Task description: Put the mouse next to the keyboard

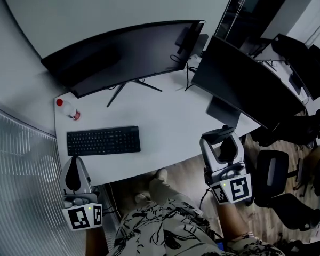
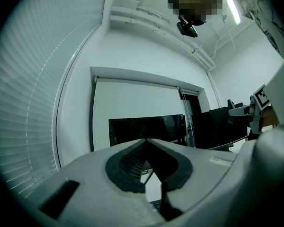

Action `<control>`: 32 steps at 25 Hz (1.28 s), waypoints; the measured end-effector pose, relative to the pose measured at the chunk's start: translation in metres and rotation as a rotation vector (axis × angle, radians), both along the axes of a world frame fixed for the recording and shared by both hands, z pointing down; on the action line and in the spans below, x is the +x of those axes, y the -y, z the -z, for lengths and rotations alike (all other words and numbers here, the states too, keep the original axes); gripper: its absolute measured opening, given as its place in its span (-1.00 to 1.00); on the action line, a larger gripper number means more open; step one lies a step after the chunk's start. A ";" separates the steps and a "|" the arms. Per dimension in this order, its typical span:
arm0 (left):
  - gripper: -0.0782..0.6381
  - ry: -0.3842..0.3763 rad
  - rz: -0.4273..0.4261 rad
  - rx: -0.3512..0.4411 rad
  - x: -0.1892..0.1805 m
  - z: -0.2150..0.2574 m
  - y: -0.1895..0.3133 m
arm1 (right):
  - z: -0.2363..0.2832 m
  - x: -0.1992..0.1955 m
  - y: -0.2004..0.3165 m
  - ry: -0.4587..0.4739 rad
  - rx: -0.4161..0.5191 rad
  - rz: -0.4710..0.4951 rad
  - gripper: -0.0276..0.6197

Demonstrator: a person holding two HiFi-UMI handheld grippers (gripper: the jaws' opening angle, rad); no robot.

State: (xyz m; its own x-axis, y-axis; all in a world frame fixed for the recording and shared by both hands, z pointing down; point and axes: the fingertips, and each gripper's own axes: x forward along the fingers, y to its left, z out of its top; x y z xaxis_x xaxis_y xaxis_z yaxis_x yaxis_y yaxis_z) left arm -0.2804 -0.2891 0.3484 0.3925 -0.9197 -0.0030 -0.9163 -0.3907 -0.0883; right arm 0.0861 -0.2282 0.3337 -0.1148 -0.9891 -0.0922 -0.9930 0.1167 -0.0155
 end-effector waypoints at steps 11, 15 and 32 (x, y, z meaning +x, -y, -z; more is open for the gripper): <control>-0.79 0.009 0.024 -0.002 0.036 0.008 0.059 | -0.035 0.021 0.079 0.023 -0.082 0.060 0.02; -0.79 0.010 0.025 -0.032 0.030 -0.003 0.076 | -0.060 0.006 0.102 0.022 -0.140 0.084 0.02; -0.79 0.008 -0.086 -0.134 0.011 -0.044 0.128 | -0.247 -0.077 0.147 -0.068 -0.622 0.167 0.02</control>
